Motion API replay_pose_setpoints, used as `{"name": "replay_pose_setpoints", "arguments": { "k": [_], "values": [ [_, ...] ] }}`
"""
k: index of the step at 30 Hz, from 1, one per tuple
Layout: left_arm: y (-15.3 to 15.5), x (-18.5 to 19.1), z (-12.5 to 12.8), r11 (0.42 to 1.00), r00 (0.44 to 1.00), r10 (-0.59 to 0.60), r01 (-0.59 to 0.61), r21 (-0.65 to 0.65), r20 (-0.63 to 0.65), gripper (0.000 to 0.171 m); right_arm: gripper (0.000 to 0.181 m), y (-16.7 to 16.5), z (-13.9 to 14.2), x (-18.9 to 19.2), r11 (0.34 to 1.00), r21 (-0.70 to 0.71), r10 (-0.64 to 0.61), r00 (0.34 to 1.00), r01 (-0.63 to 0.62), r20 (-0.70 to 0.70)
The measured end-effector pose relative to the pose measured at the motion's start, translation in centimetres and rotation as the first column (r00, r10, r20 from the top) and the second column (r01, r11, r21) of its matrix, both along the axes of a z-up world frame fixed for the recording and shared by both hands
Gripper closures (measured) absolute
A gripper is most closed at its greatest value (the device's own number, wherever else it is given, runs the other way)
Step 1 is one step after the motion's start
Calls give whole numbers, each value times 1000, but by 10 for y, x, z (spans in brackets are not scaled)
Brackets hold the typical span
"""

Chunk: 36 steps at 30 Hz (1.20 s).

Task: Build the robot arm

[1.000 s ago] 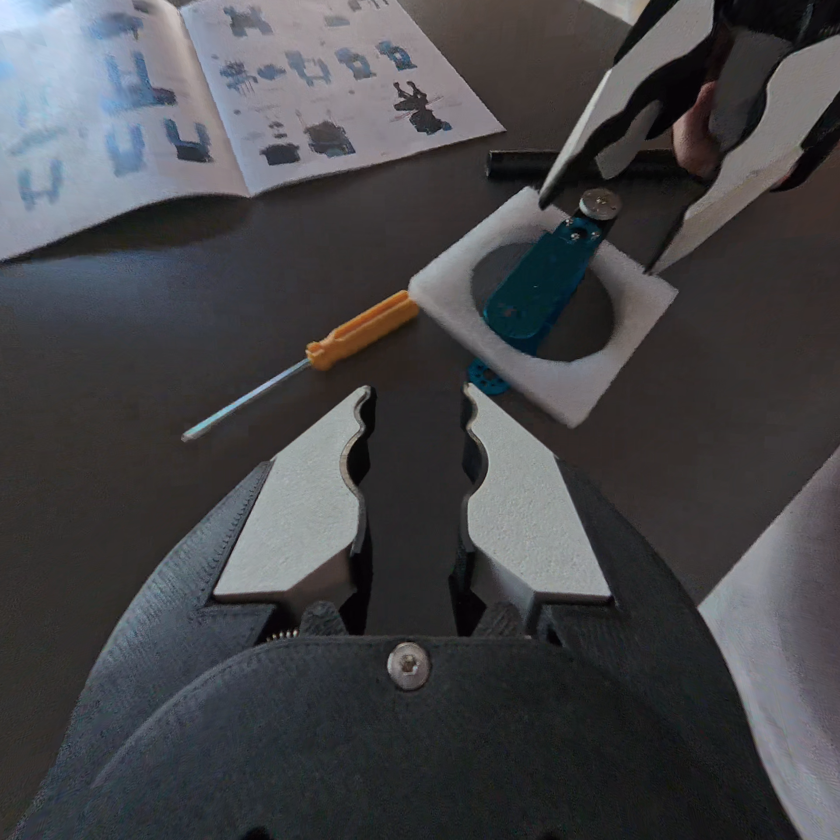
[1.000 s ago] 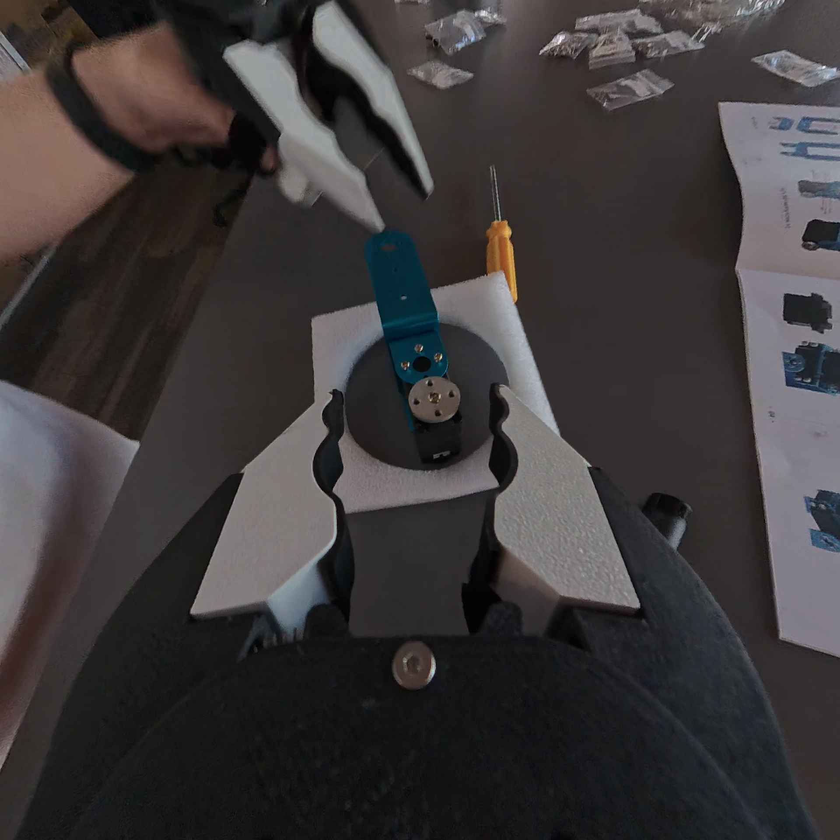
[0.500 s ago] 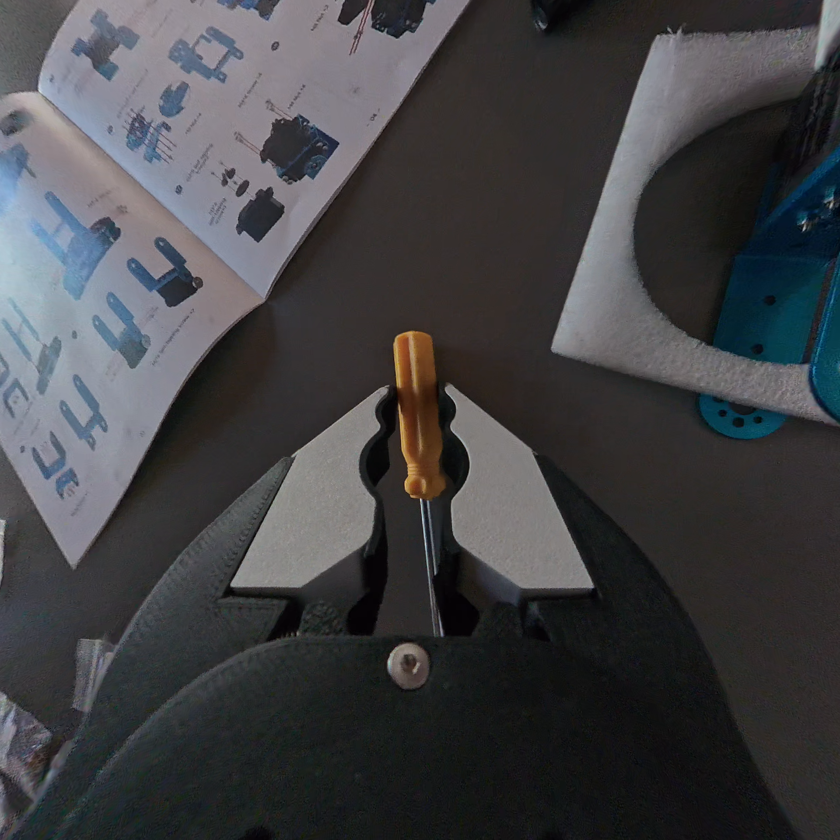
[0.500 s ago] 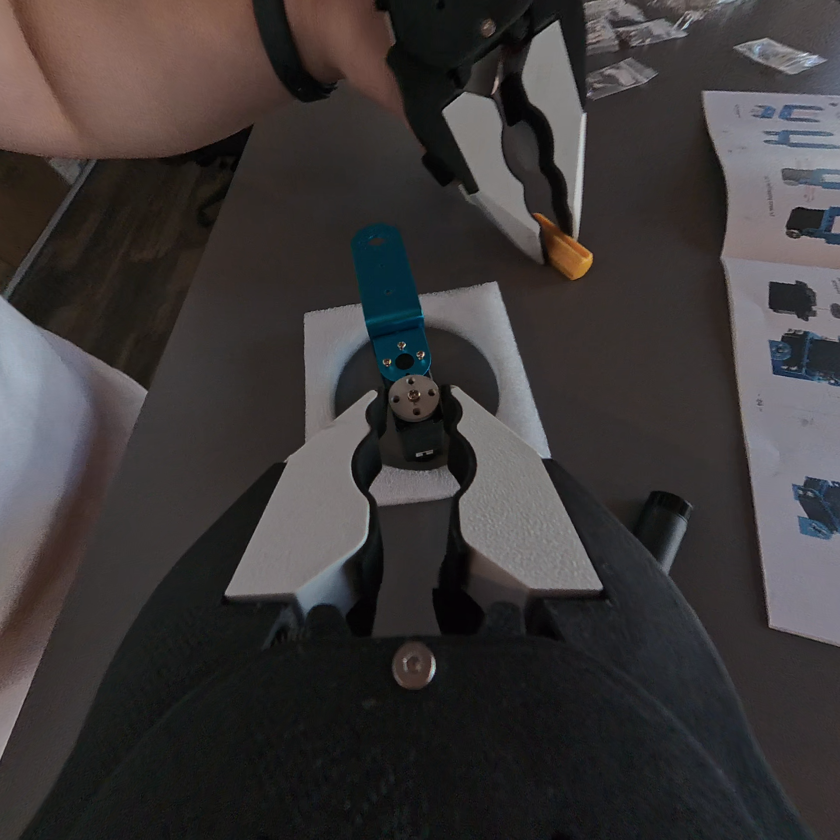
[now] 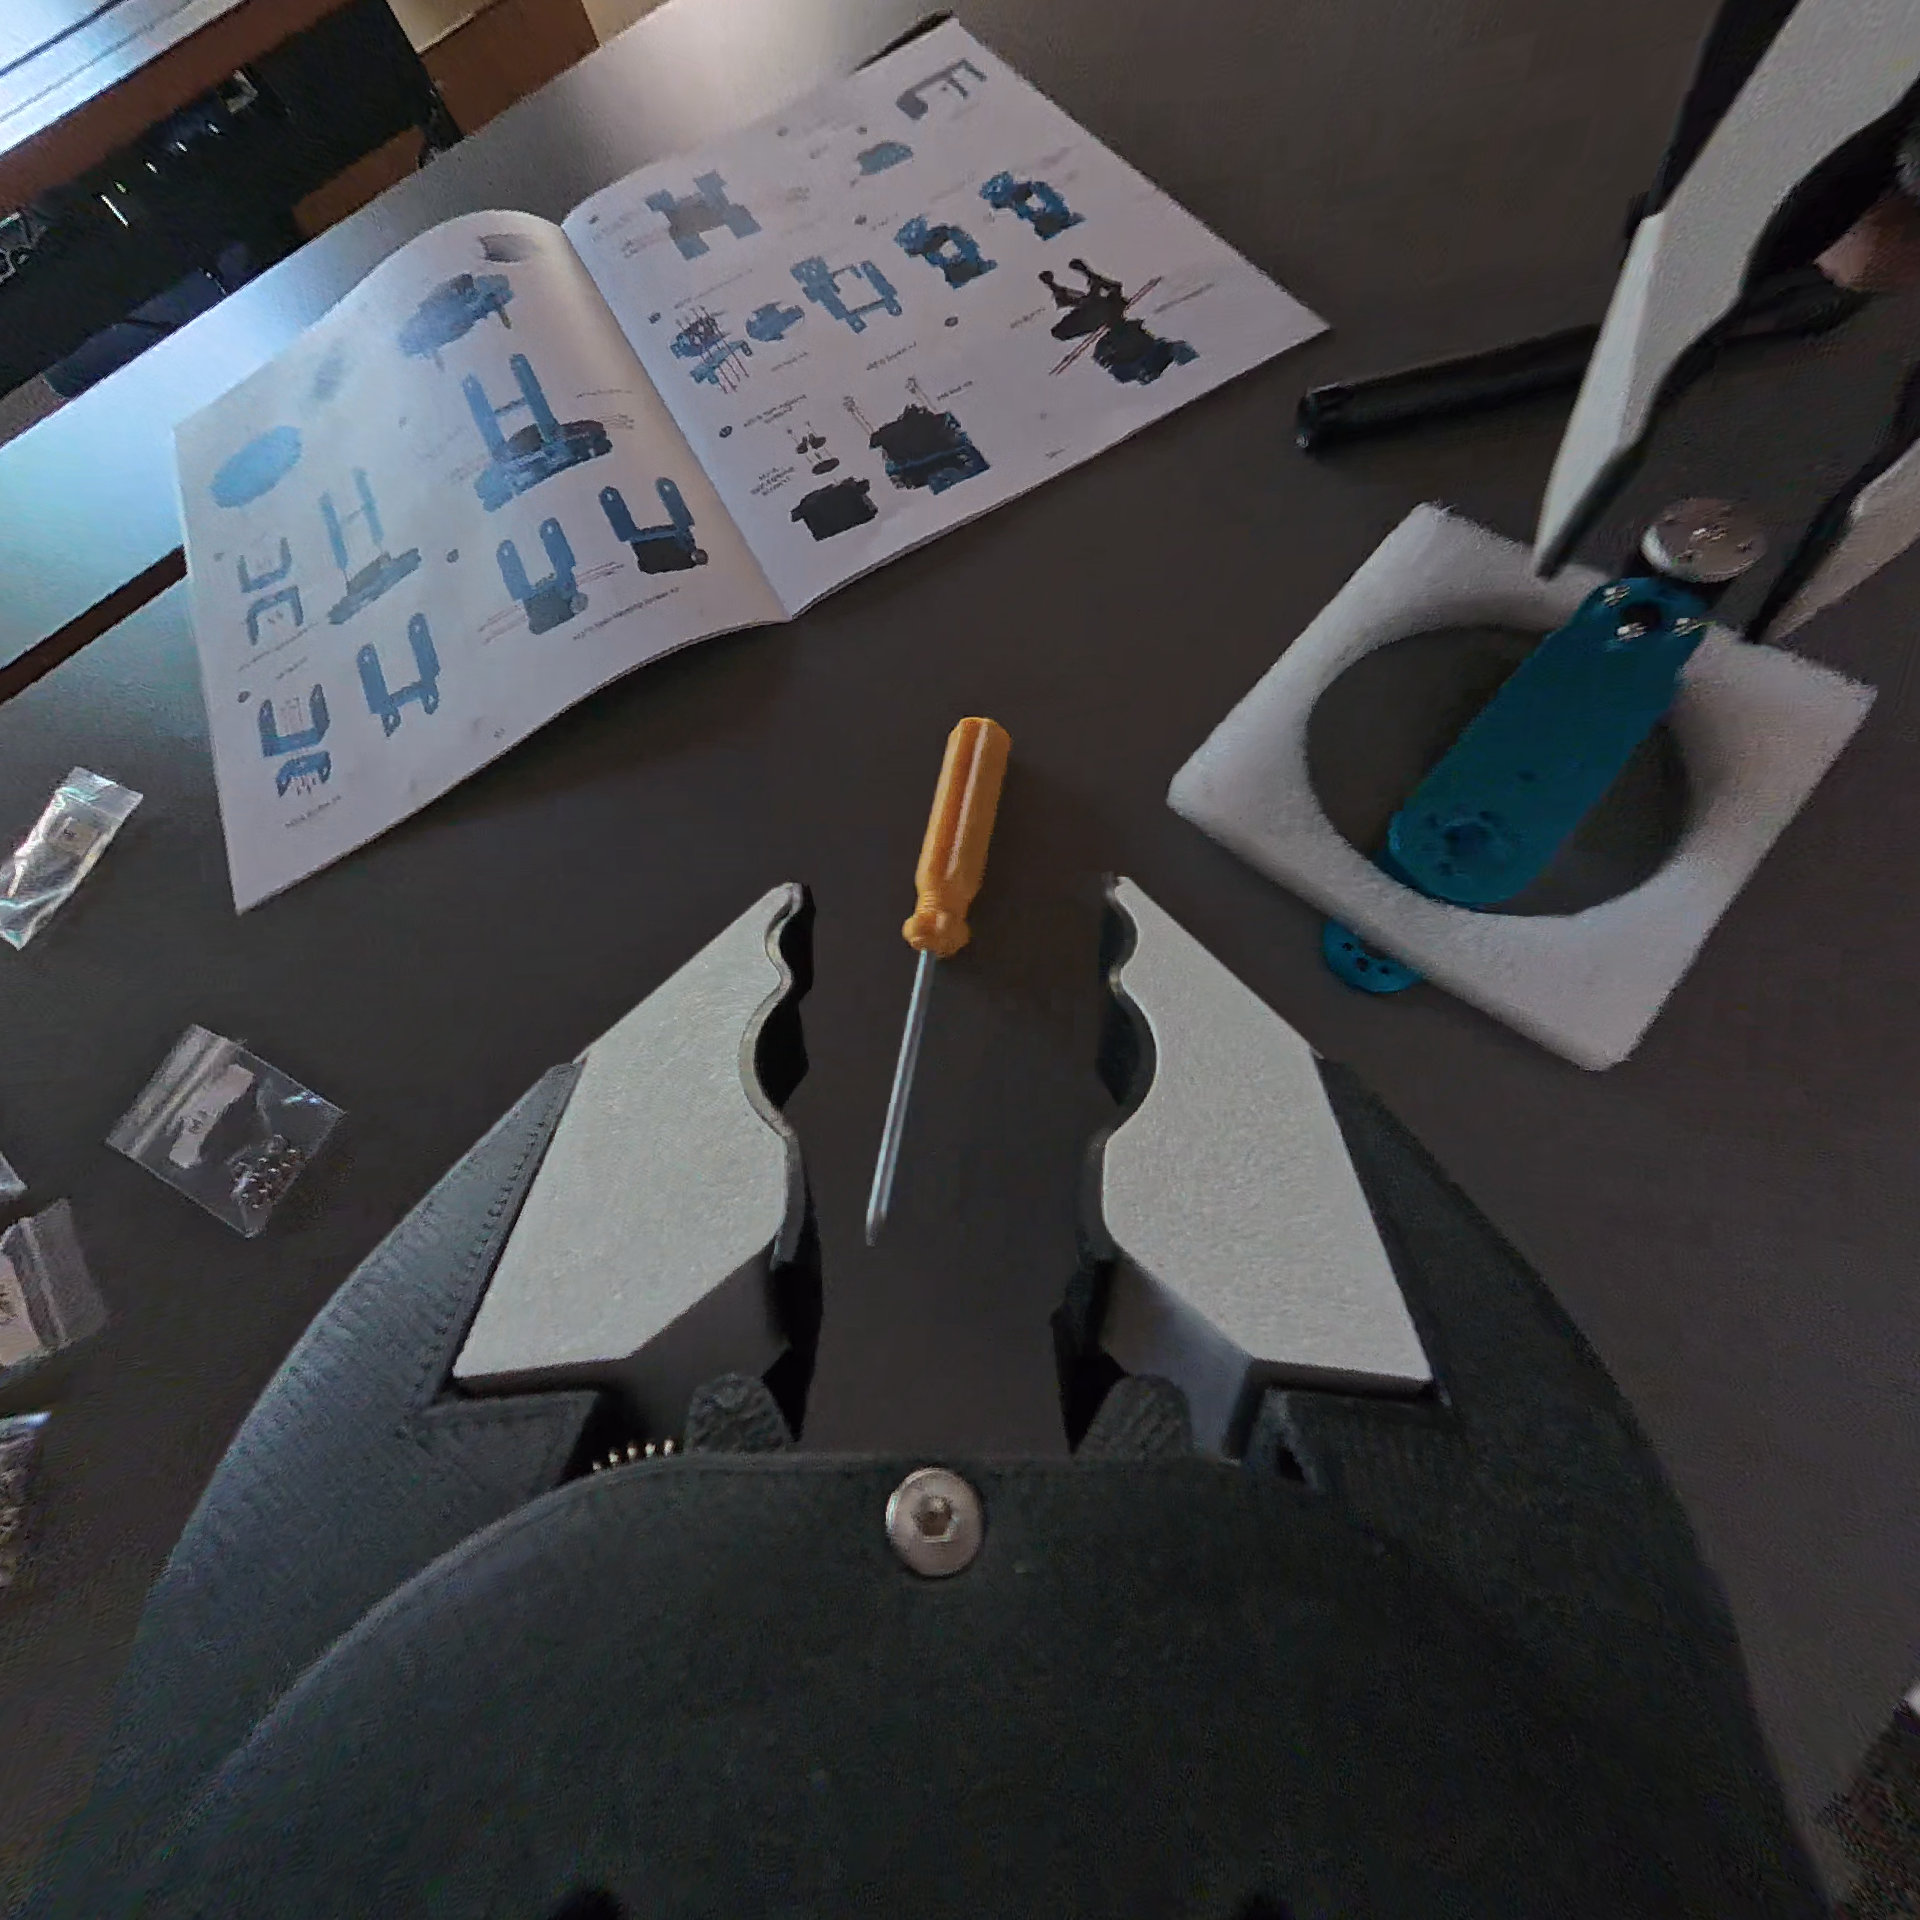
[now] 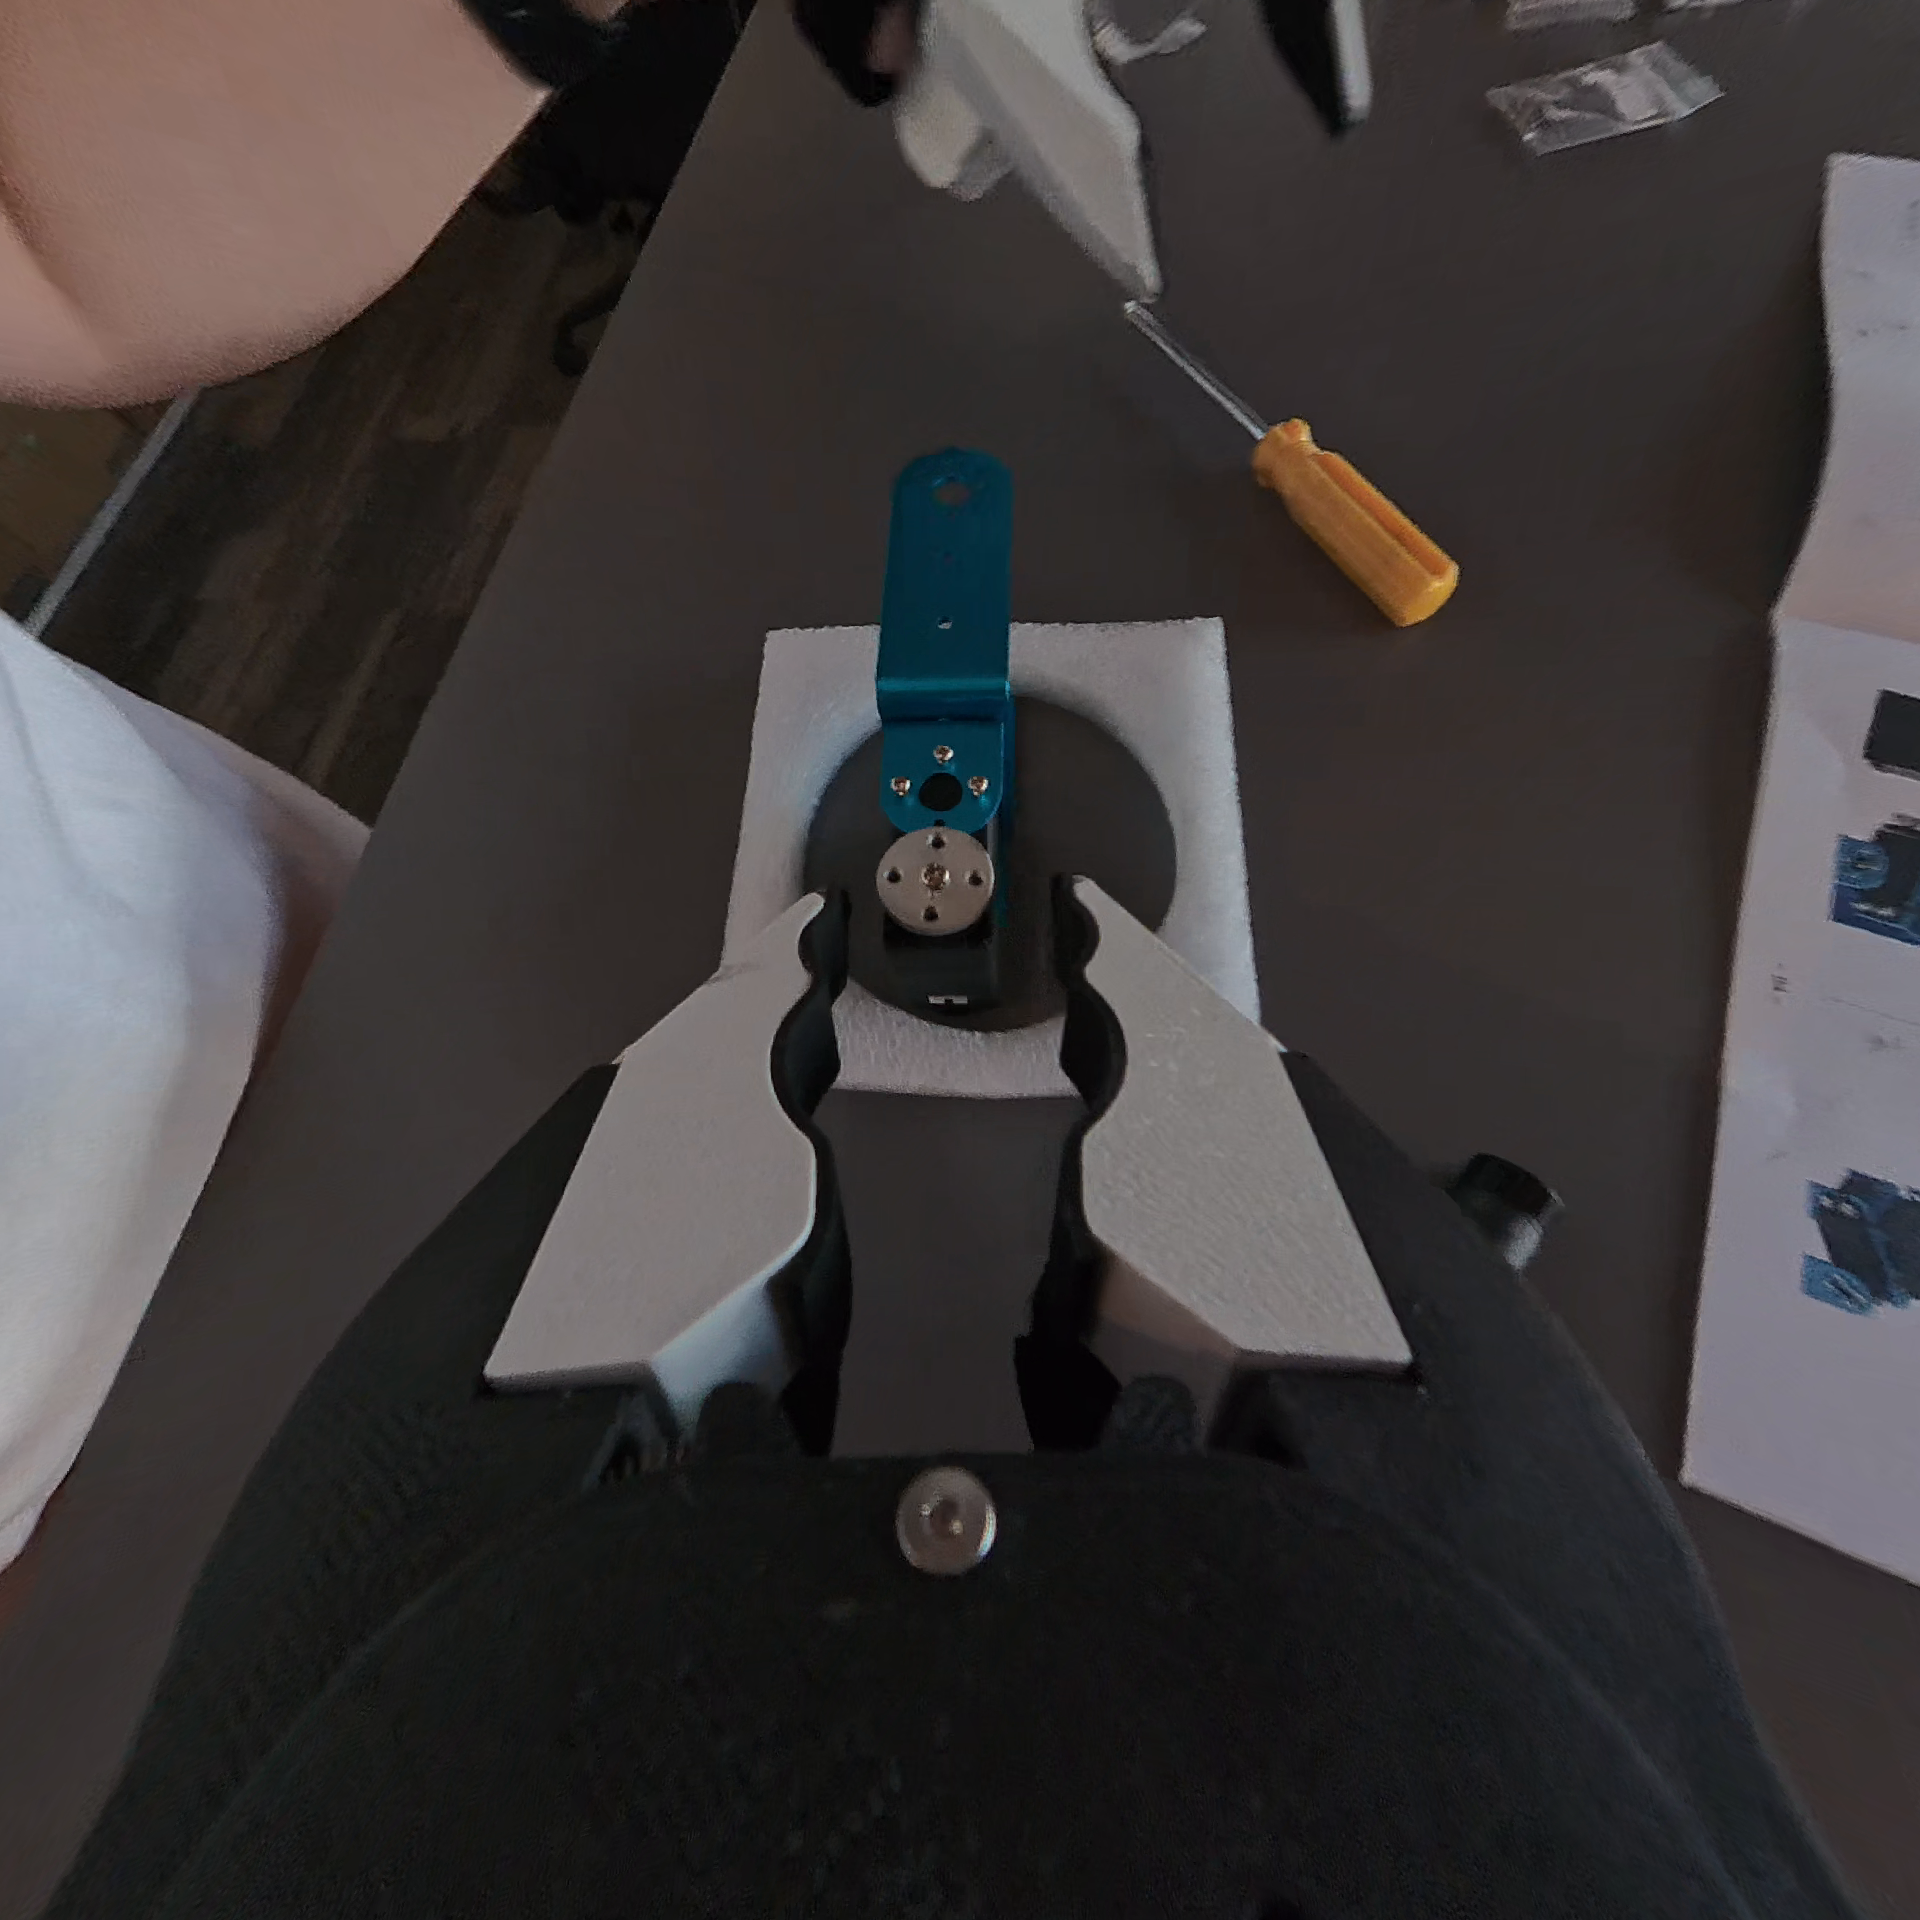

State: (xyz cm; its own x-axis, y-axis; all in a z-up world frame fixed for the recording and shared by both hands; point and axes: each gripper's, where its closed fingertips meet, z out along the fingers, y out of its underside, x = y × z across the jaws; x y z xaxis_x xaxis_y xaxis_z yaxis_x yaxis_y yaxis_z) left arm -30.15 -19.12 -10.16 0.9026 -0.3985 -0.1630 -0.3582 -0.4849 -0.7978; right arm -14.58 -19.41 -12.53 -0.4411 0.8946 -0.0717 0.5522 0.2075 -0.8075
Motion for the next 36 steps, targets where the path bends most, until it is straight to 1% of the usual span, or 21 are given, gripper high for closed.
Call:
{"name": "replay_pose_setpoints", "arguments": {
  "k": [3, 4, 6, 7, 9, 10, 11, 13, 14, 17, 19, 21, 22, 23, 25, 27, 31, 33, 36],
  "values": [
    [-18, 22, 13, 998, 998, -25, 22, 58, 62, 121, 140, 4, 8, 14, 999, 12, -39, 999, 39, -32],
    [-23, 31, 18, 997, 996, -39, 33, 74, 81, 122, 140, 10, 12, 21, 997, 35, -74, 996, 75, -39],
    [-31, 49, 26, 993, 989, -72, 59, 99, 128, 120, 139, 31, 19, 39, 980, 87, -175, 984, 178, -45],
    [-35, 58, 30, 991, 983, -91, 73, 116, 158, 121, 138, 47, 20, 50, 962, 102, -250, 968, 252, -24],
    [-39, 71, 37, 985, 967, -117, 84, 150, 226, 124, 139, 81, 16, 74, 905, 121, -418, 906, 409, 66],
    [-40, 76, 39, 983, 959, -128, 88, 162, 252, 126, 139, 97, 12, 84, 867, 132, -495, 861, 481, 114],
    [-40, 80, 39, 981, 953, -136, 91, 171, 270, 128, 136, 106, 9, 89, 840, 125, -542, 826, 528, 155],
    [-38, 86, 37, 980, 947, -154, 110, 168, 282, 129, 133, 107, 5, 80, 826, 77, -561, 806, 558, 189],
    [-37, 90, 35, 978, 945, -173, 130, 166, 277, 129, 131, 105, 1, 72, 827, 80, -560, 803, 556, 204],
    [-32, 101, 35, 966, 939, -235, 195, 172, 250, 128, 126, 104, -20, 58, 828, 213, -561, 779, 519, 280],
    [-26, 98, 36, 965, 938, -236, 195, 175, 253, 129, 127, 104, -29, 48, 821, 239, -571, 761, 519, 309],
    [-22, 90, 35, 968, 935, -220, 175, 179, 276, 130, 129, 106, -39, 49, 811, 285, -584, 730, 511, 355],
    [-21, 85, 34, 972, 935, -205, 159, 173, 289, 131, 133, 107, -39, 47, 805, 283, -592, 724, 521, 354],
    [-22, 80, 30, 976, 936, -189, 145, 163, 297, 131, 141, 108, -37, 46, 797, 277, -604, 718, 536, 346],
    [-26, 72, 23, 983, 940, -158, 120, 143, 303, 132, 163, 106, -37, 46, 806, 270, -592, 726, 527, 349],
    [-33, 67, 16, 985, 937, -144, 105, 137, 318, 135, 163, 106, -39, 46, 808, 267, -589, 732, 525, 342],
    [-44, 58, 2, 991, 930, -101, 65, 114, 352, 138, 163, 106, -39, 45, 802, 195, -596, 732, 565, 330],
    [-48, 57, 0, 991, 922, -90, 47, 121, 376, 139, 164, 105, -39, 46, 805, 173, -589, 733, 567, 339],
    [-50, 56, 0, 989, 909, -81, 23, 145, 408, 139, 164, 103, -35, 46, 818, 180, -573, 744, 547, 344]
  ]
}}
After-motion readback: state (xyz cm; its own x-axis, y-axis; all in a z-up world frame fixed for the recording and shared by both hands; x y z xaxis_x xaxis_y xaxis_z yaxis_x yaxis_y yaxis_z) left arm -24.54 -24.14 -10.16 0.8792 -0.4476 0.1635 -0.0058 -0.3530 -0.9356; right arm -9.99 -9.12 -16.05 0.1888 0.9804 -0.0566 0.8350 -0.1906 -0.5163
